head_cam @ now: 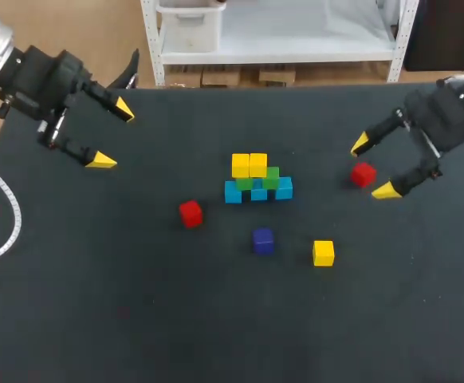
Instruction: Place the blue cubes, place green cubes on the blue cubes, place the yellow cubes on the green cubes, then place the red cubes on the yellow cubes, and place purple cube on the red cubes.
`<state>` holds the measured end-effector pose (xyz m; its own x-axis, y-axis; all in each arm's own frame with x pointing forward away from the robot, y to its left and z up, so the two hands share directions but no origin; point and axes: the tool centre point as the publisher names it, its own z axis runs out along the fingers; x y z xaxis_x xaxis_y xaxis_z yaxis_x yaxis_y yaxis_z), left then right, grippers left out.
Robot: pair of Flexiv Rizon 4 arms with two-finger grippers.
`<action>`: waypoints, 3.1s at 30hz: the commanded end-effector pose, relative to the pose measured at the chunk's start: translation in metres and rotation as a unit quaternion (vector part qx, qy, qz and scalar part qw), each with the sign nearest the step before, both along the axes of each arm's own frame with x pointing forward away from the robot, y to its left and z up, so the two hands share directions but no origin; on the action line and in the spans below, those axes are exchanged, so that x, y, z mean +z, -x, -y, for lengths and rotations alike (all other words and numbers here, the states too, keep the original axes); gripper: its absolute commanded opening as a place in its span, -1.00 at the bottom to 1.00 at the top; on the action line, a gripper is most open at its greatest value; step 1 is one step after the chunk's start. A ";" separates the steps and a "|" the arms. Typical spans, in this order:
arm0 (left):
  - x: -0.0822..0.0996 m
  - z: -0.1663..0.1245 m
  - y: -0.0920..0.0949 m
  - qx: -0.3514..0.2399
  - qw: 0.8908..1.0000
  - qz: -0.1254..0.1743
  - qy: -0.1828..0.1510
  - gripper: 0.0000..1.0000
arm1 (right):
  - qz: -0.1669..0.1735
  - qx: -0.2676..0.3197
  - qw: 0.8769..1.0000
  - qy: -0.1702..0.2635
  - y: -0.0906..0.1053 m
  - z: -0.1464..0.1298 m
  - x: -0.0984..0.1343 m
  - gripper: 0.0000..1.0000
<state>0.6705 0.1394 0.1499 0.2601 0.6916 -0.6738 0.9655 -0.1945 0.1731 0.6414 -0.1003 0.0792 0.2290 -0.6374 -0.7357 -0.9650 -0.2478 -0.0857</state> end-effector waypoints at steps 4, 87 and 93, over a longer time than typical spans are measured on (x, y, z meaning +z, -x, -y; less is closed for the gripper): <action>-0.001 0.000 0.000 0.000 1.000 0.002 0.001 1.00 | 0.022 0.298 0.954 0.025 0.021 -0.004 -0.008 1.00; -0.001 0.000 0.000 0.000 1.000 0.002 0.001 1.00 | 0.186 0.526 0.798 0.230 0.060 -0.066 -0.067 0.42; -0.001 0.000 0.000 0.000 1.000 0.002 0.001 1.00 | 0.183 0.530 0.796 0.227 0.064 -0.065 -0.070 0.87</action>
<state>0.6703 0.1390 0.1503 0.2592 0.6922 -0.6735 0.9657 -0.1939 0.1725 0.5790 -0.0345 0.0101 0.9614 -0.1259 -0.2447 -0.1245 -0.9920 0.0212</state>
